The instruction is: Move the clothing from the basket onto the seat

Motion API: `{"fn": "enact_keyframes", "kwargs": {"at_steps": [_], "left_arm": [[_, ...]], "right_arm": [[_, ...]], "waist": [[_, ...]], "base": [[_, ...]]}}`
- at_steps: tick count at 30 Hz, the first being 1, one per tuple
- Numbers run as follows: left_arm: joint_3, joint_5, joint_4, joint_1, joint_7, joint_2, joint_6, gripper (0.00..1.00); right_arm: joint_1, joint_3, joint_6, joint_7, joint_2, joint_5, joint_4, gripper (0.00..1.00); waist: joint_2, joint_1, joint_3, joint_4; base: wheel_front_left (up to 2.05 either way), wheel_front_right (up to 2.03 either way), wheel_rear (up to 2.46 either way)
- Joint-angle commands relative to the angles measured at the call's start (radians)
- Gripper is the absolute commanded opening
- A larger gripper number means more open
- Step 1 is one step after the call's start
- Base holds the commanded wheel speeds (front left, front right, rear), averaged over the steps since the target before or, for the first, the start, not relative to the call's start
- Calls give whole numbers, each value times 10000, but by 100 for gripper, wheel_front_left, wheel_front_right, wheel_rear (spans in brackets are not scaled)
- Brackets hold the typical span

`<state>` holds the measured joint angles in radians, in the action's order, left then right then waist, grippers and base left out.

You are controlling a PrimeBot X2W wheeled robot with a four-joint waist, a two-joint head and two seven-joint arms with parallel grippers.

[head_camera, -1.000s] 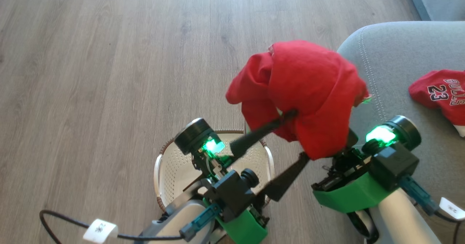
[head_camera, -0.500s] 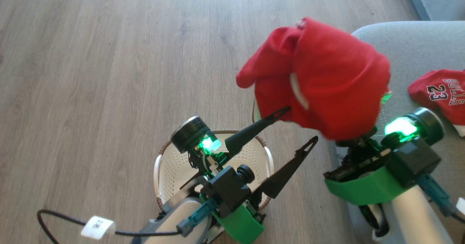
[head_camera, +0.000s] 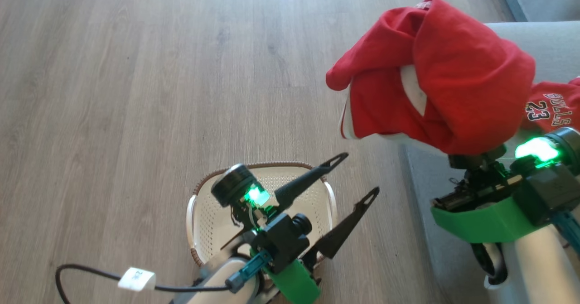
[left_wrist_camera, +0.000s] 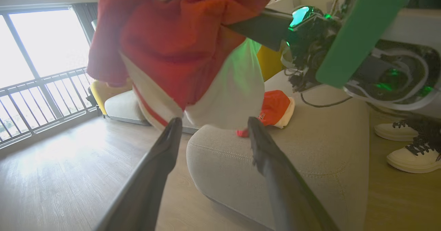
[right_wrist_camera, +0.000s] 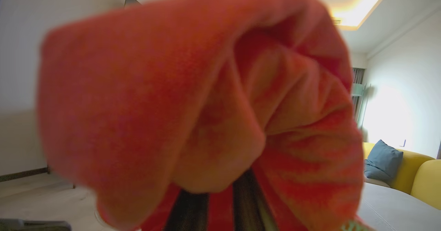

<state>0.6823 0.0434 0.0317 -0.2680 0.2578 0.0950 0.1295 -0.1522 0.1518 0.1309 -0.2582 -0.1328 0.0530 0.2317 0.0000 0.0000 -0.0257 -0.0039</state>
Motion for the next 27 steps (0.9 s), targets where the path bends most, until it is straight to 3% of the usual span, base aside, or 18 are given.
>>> {"fn": "enact_keyframes", "kwargs": {"at_steps": [1,16,27], "left_arm": [[-244,46,185,-212,40,67,11,100],[64,632,-1021,457,40,47,11,100],[-111,379,-1561,866,40,26,11,100]], "right_arm": [[-423,35,-2,-36,-95,-53,436,0],[-530,-530,-2,-36,-299,-182,569,0],[-522,-829,-2,-36,-279,-234,616,0]], "waist": [[0,0,-26,-69],[0,0,-270,-601],[0,0,-469,-720]], "base": [[0,0,0],[0,0,0],[0,0,0]]}}
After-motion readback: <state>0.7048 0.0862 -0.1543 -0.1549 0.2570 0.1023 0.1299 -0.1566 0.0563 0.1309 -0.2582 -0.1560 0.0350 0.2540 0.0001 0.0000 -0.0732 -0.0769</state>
